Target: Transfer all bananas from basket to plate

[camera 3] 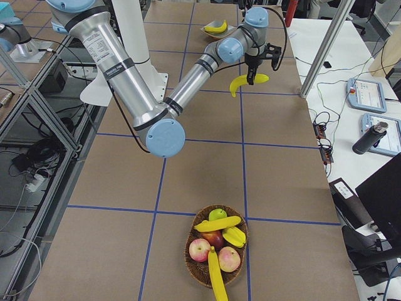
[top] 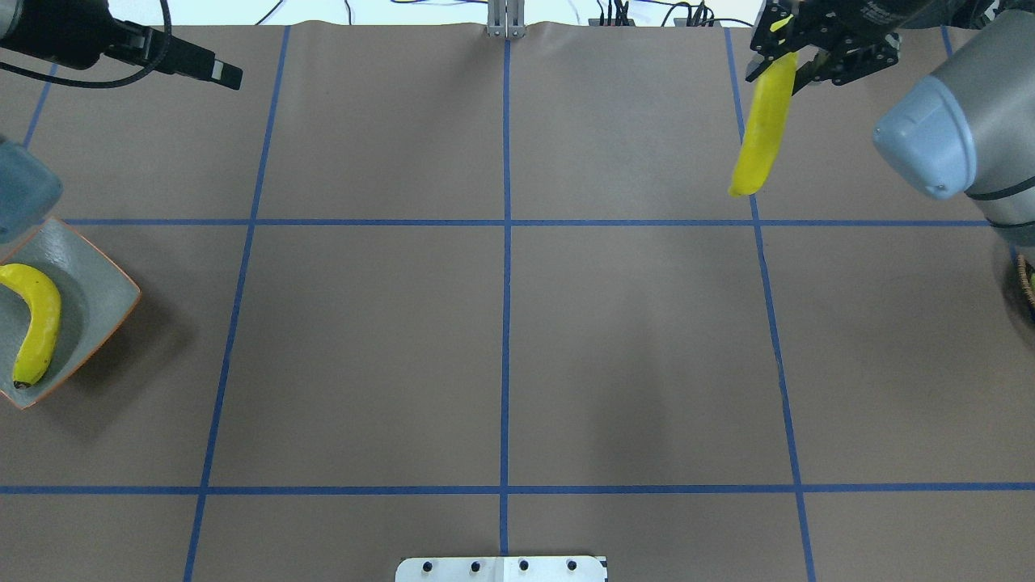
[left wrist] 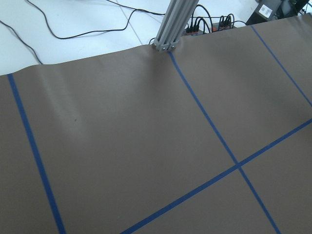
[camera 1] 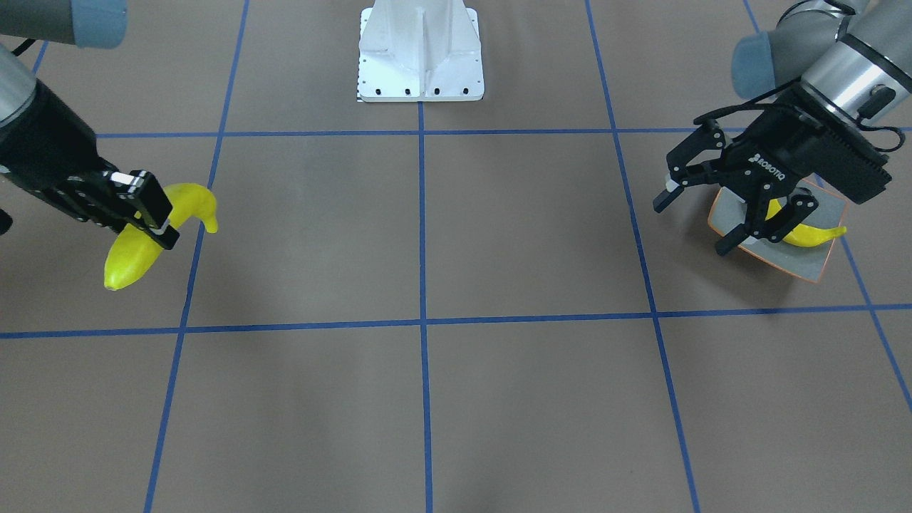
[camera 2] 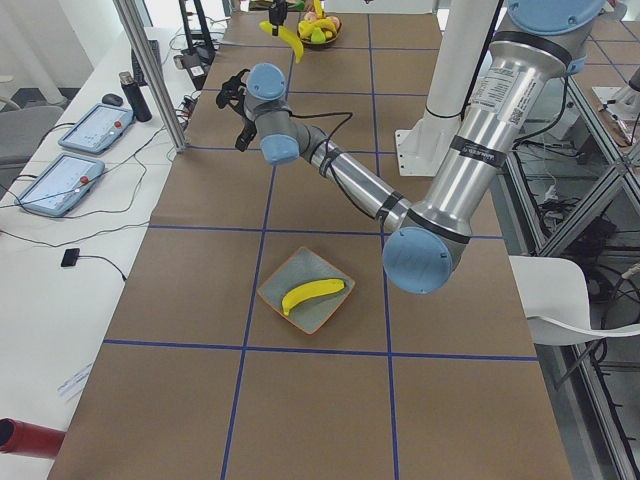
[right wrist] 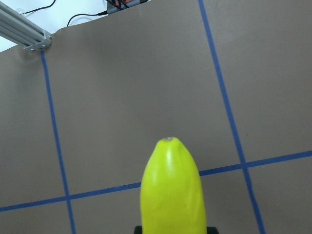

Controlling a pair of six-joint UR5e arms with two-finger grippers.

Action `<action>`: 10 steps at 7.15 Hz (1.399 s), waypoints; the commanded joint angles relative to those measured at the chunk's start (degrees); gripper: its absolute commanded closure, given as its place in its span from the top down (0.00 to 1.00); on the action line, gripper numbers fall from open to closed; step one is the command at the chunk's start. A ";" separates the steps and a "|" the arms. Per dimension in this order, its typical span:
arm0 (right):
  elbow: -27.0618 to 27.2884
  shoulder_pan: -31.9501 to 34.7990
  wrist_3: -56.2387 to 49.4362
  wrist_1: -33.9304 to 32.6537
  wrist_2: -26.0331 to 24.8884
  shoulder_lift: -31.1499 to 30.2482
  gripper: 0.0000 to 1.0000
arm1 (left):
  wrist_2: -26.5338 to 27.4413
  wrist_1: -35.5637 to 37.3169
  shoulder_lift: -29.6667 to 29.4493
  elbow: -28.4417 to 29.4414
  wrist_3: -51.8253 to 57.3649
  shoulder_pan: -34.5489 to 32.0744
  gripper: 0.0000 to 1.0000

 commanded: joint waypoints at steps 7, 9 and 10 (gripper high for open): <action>-12.21 -12.41 26.60 -11.73 -4.23 22.71 0.00 | 14.09 10.75 -3.44 -9.56 -0.65 14.39 1.00; -18.89 -13.29 28.80 -11.82 -4.05 29.04 0.00 | 16.22 11.49 -5.55 -10.35 -0.47 17.32 1.00; -21.36 -13.47 28.81 -11.91 -4.05 30.90 0.00 | 16.30 11.49 -5.38 -12.01 -0.38 18.71 1.00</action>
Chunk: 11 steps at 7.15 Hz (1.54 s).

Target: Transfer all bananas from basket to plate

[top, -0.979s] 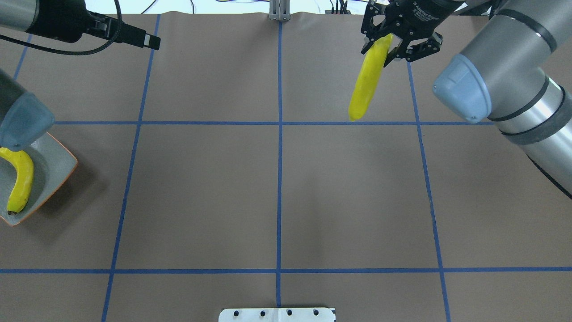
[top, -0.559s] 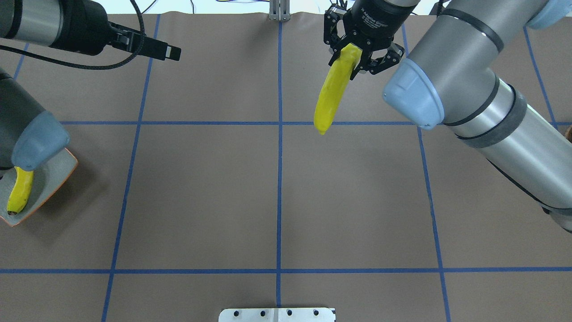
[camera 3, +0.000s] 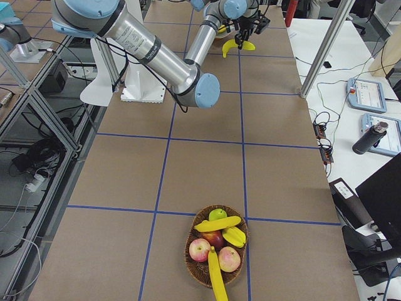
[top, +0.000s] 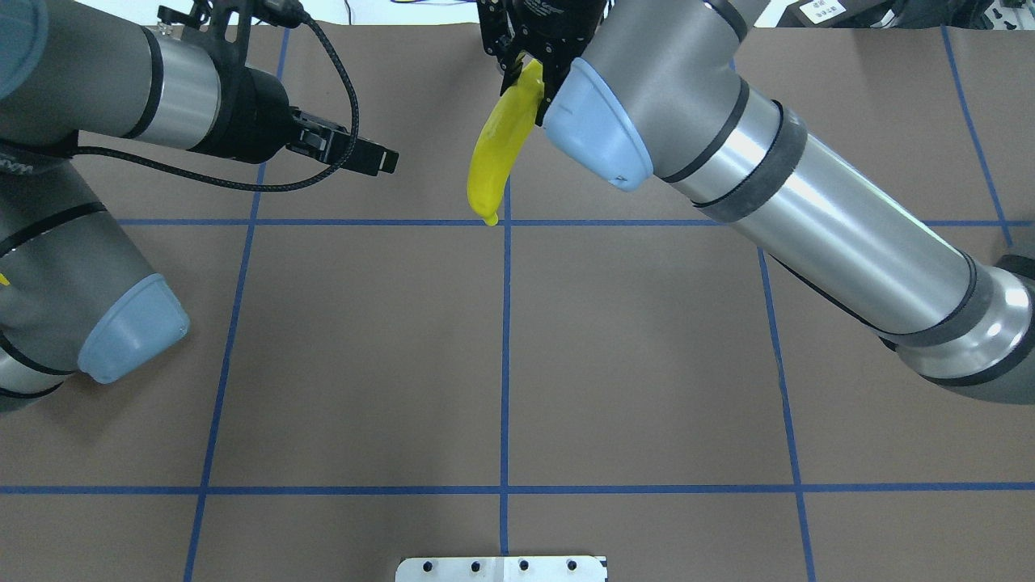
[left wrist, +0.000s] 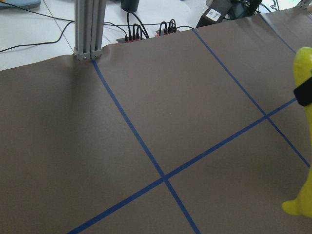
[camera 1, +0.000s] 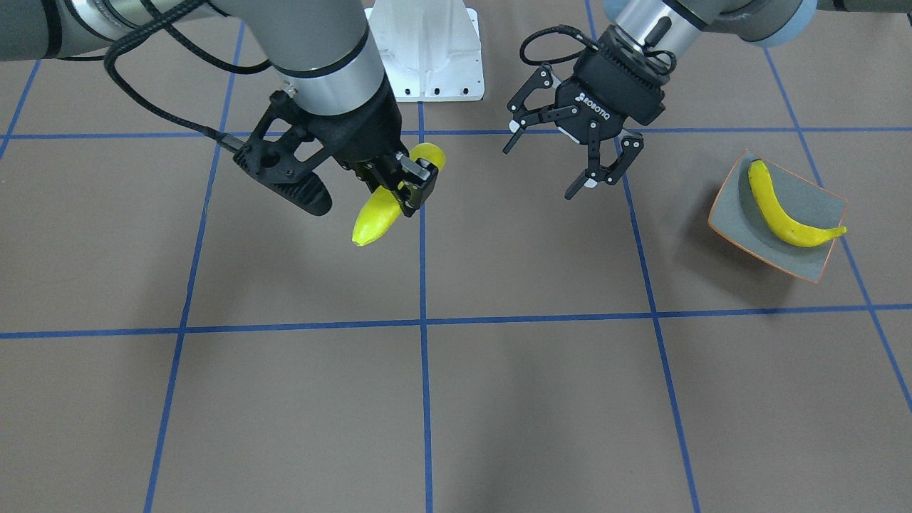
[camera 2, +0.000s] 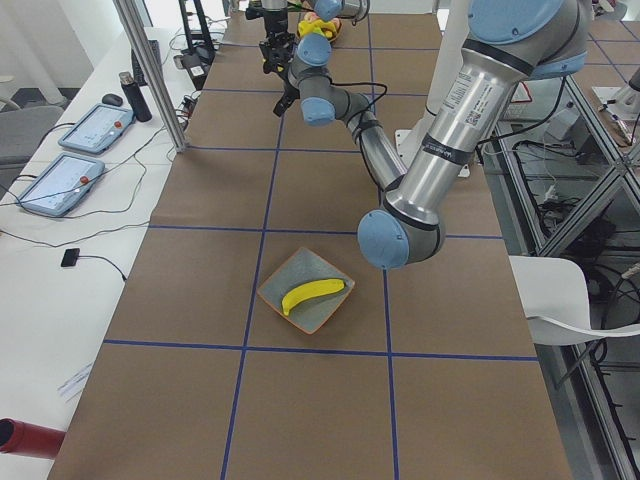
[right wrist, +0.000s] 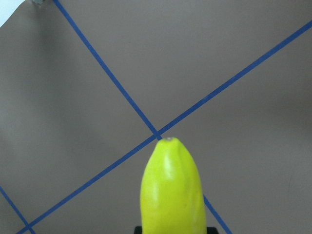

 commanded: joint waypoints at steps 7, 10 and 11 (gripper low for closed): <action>-8.70 -2.24 1.97 -0.34 -0.06 7.43 0.00 | 0.30 0.23 -1.35 -2.55 -0.33 4.53 0.88; -6.43 -3.91 2.06 -5.43 -0.06 7.60 0.00 | 0.39 0.23 -1.27 -2.46 -0.42 4.53 0.86; -5.63 -4.09 2.06 -5.88 -0.06 7.69 0.00 | 0.39 0.23 -1.27 -2.46 -0.42 4.53 0.81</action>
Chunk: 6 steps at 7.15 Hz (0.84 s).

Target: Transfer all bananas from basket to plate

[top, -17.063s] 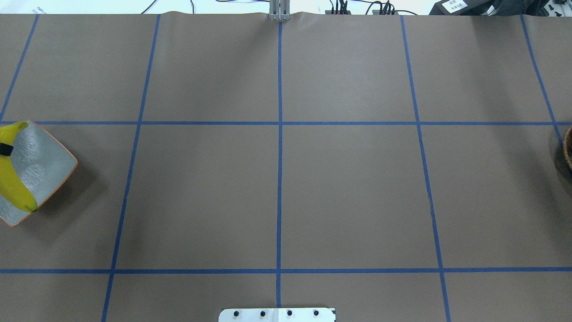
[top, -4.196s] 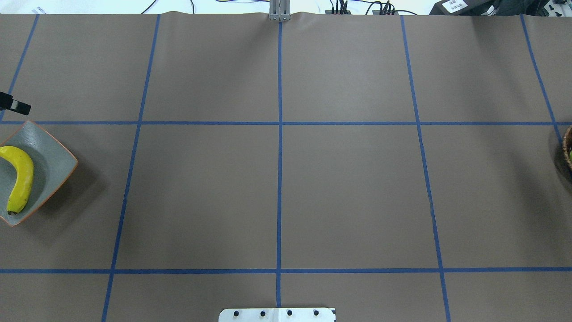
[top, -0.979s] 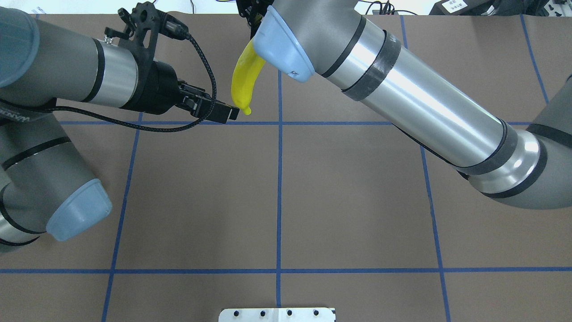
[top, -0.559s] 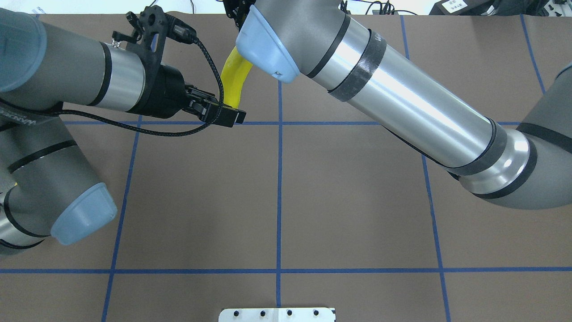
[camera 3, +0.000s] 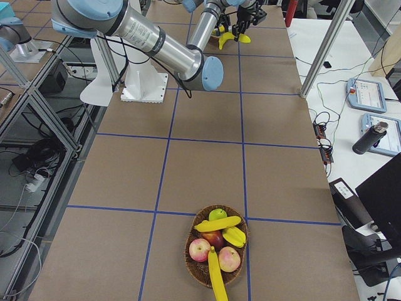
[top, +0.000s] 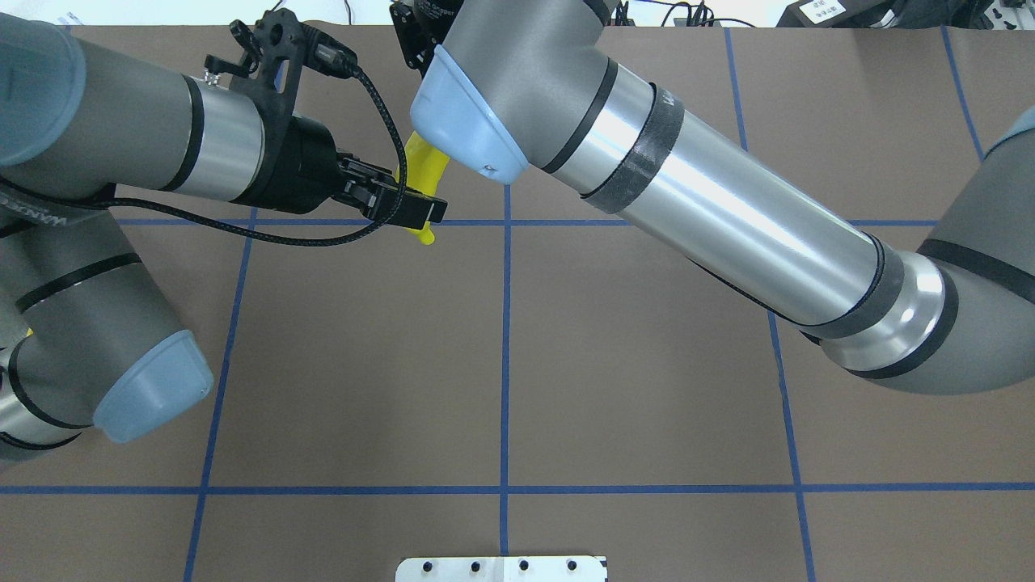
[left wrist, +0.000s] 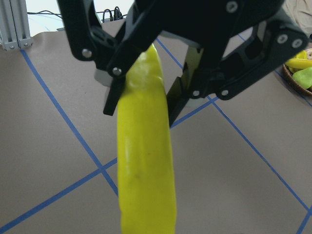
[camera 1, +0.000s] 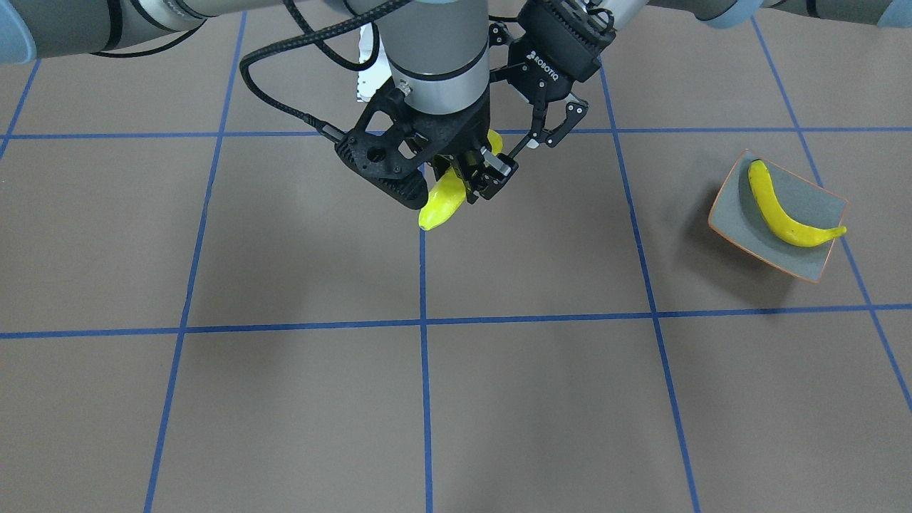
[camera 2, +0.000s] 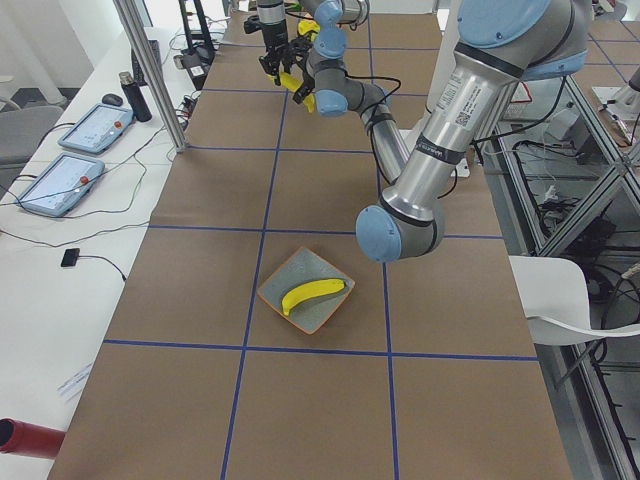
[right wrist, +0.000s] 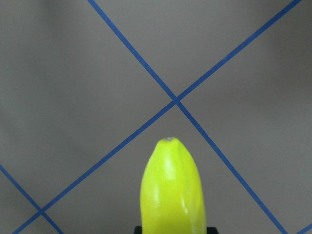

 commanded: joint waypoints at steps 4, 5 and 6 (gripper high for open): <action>1.28 -0.43 -0.17 -1.06 -0.08 0.25 0.00 | -0.17 -0.17 0.09 -0.14 -0.19 0.00 0.01; 1.72 -0.43 -0.69 -1.06 -0.08 -0.01 0.00 | -0.17 -0.26 0.35 -0.66 -0.19 -0.09 0.00; 2.51 -0.43 -0.87 -1.06 0.01 -0.36 0.01 | -0.26 -0.18 0.53 -0.75 -0.36 -0.09 0.00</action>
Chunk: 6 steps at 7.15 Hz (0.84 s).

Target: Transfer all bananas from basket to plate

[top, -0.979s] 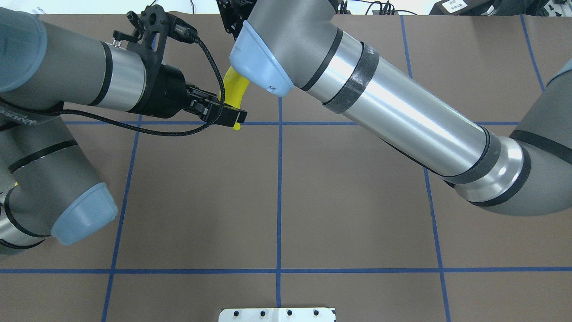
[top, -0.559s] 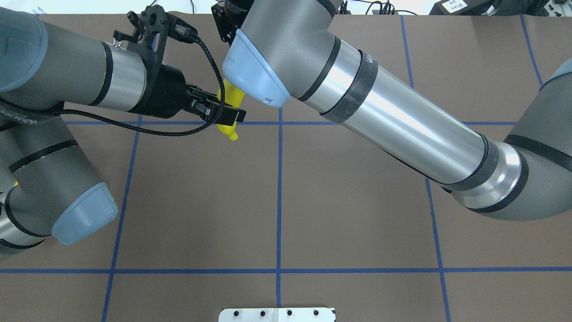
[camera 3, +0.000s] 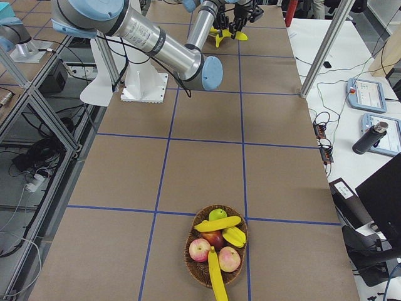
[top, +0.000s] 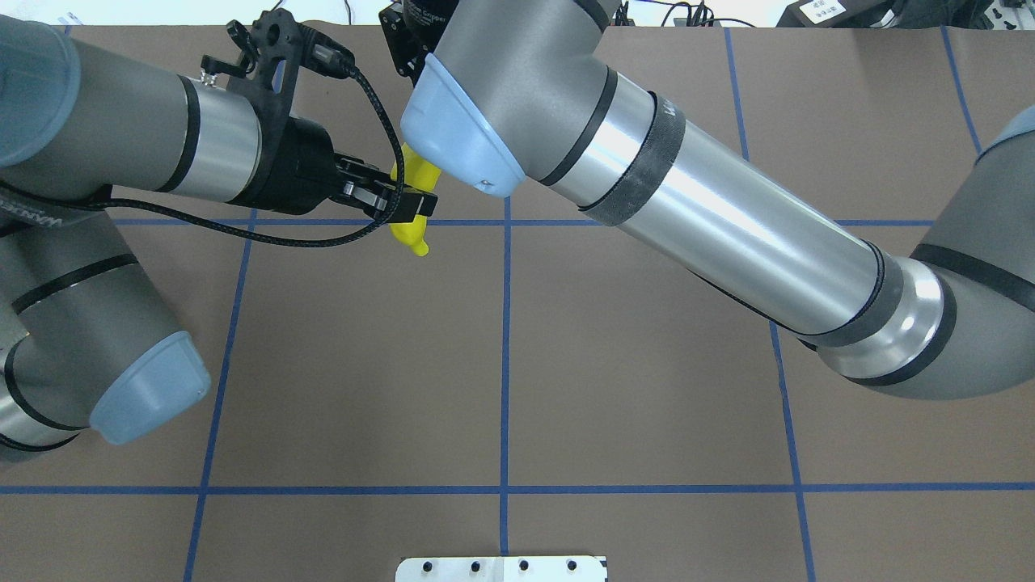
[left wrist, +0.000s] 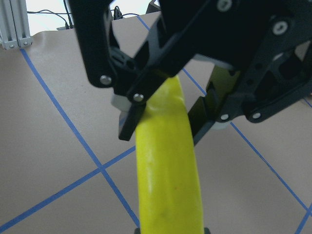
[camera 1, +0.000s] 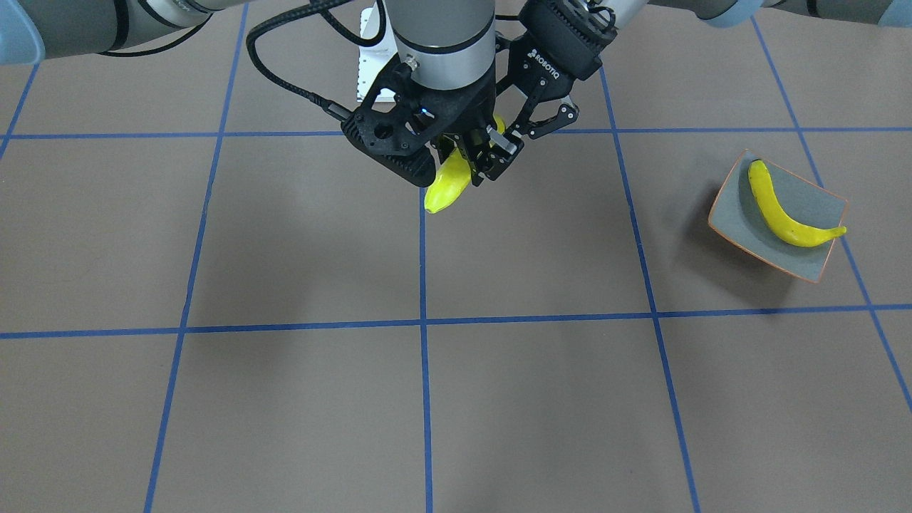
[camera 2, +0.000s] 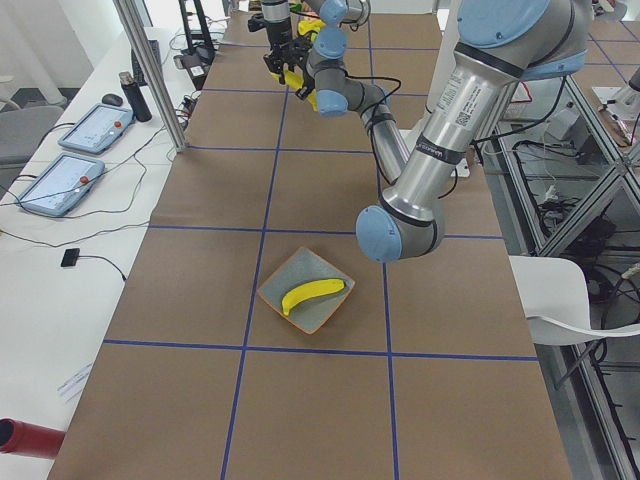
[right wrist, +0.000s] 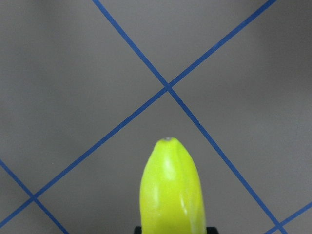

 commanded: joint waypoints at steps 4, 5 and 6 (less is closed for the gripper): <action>4.15 0.09 -2.00 -0.09 -0.21 -0.82 1.00 | -0.24 0.11 0.49 -0.25 -0.32 -0.13 0.00; 6.52 1.05 -2.26 -0.09 -0.12 -1.69 1.00 | -0.24 0.11 1.97 -0.34 -0.32 -0.14 0.00; 8.37 2.45 -4.44 -0.09 -0.12 -3.53 1.00 | -0.33 0.20 4.59 -1.56 -0.32 -0.31 0.00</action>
